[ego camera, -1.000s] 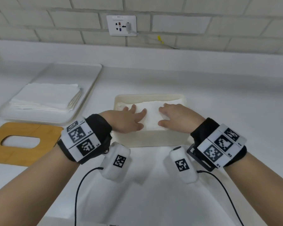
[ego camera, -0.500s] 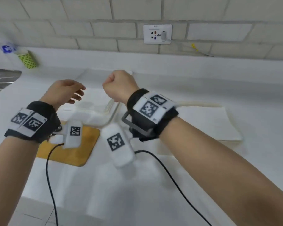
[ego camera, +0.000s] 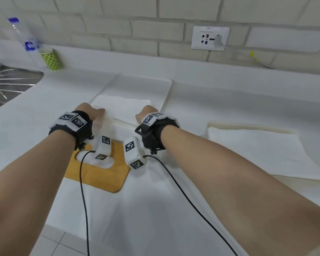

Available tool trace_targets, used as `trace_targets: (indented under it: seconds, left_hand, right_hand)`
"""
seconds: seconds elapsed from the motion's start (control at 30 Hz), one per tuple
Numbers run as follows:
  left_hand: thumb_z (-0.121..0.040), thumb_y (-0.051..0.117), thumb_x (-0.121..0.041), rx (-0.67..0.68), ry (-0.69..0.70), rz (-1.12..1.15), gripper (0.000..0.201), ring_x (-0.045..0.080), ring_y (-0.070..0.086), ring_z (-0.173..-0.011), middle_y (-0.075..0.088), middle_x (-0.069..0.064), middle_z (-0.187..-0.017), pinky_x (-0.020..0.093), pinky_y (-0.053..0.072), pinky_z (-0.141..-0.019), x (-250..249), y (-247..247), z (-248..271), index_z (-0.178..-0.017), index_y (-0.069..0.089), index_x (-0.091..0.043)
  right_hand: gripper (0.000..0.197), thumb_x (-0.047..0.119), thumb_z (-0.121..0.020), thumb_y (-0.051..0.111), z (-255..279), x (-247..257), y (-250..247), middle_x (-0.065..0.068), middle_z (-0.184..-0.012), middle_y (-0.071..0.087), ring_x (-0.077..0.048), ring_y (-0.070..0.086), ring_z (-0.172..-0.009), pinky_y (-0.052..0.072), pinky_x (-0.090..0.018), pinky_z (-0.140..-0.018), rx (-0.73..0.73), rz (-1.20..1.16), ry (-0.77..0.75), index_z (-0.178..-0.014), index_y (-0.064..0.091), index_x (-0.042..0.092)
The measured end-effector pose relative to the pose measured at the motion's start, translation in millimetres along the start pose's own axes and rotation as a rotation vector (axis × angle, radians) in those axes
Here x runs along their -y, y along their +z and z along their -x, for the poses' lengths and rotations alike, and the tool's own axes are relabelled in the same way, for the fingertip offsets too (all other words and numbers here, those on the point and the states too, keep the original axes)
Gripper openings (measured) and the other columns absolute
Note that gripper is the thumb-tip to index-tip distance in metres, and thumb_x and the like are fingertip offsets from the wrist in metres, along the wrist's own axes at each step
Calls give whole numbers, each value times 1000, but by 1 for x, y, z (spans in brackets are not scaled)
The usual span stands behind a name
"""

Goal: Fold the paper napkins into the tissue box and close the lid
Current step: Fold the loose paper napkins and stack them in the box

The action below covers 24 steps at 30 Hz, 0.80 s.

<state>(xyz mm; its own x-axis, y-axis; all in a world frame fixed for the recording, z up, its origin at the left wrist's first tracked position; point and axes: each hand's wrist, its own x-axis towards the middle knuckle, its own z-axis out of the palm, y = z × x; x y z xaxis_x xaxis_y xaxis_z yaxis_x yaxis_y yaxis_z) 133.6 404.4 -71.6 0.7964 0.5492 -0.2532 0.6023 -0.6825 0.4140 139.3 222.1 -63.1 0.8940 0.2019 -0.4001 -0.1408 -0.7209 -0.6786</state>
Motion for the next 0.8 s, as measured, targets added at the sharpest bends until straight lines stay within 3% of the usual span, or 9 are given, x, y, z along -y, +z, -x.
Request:
trace_targets:
  seconds: [0.1,0.13,0.2,0.3,0.37,0.43,0.53,0.63,0.8]
  left_hand:
    - [-90,60,-40,-85,19,-107,58,40,51,-115,56,26,-123,40,38,-94,-2,-2,-7,-122,51,8]
    - [-89,61,-40,-110,23,-146,59,39,49,-117,54,25,-125,39,36,-97,-3,-3,-8,-123,52,6]
    - [-87,63,-38,-137,24,-177,55,38,47,-118,54,24,-126,38,34,-100,-5,-5,-10,-123,54,3]
    - [-90,59,-30,-167,43,-207,41,35,44,-120,52,24,-125,36,30,-99,-8,-3,-12,-119,57,0]
    - [-92,57,-19,-152,52,-209,35,38,49,-116,55,25,-122,38,34,-95,-9,0,-14,-117,56,4]
    - [-91,57,-9,-113,69,-176,29,41,53,-112,58,27,-118,38,40,-86,-10,2,-15,-113,56,9]
    - [-88,59,-4,-118,37,-169,15,41,55,-109,61,25,-98,33,40,-76,-9,0,-15,-79,52,5]
    - [-86,64,-6,-87,23,-140,17,40,57,-103,54,19,-86,32,40,-73,-14,-2,-12,-78,53,4]
    - [-89,61,-10,-87,-7,-107,34,28,50,-81,49,14,-68,28,32,-49,-16,-4,-17,-61,43,-1]
  right_hand:
    - [35,19,-99,37,-13,4,11,-15,-80,43,-29,42,-90,36,-26,-77,-86,64,78,-66,38,7]
    - [30,19,-101,32,-14,4,13,-17,-96,51,-27,44,-105,34,-21,-90,-118,60,87,-82,50,5]
    - [28,15,-101,29,-15,1,11,-15,-127,48,-27,39,-127,21,-18,-110,-155,137,99,-115,47,-1]
    - [18,12,-93,47,-23,0,5,-4,-93,53,-17,53,-96,38,-14,-73,-133,122,23,-75,46,13]
    - [11,10,-90,50,-22,-1,4,-10,-114,52,-23,50,-109,40,-27,-86,-205,127,-37,-98,52,4]
    - [40,6,-89,49,-23,0,8,-15,-123,47,-29,46,-117,40,-33,-94,-220,125,-76,-128,43,3]
    - [44,0,-88,46,-24,-1,7,-10,-94,51,-25,51,-98,40,-24,-63,-201,110,-142,-131,38,1]
    - [21,-2,-87,45,-26,-5,3,-6,-81,44,-22,43,-85,26,-18,-47,-207,53,-158,-106,49,7]
    - [23,2,-88,48,-29,-5,-2,-6,-73,46,-26,45,-87,39,-22,-61,-183,95,-96,-66,45,6]
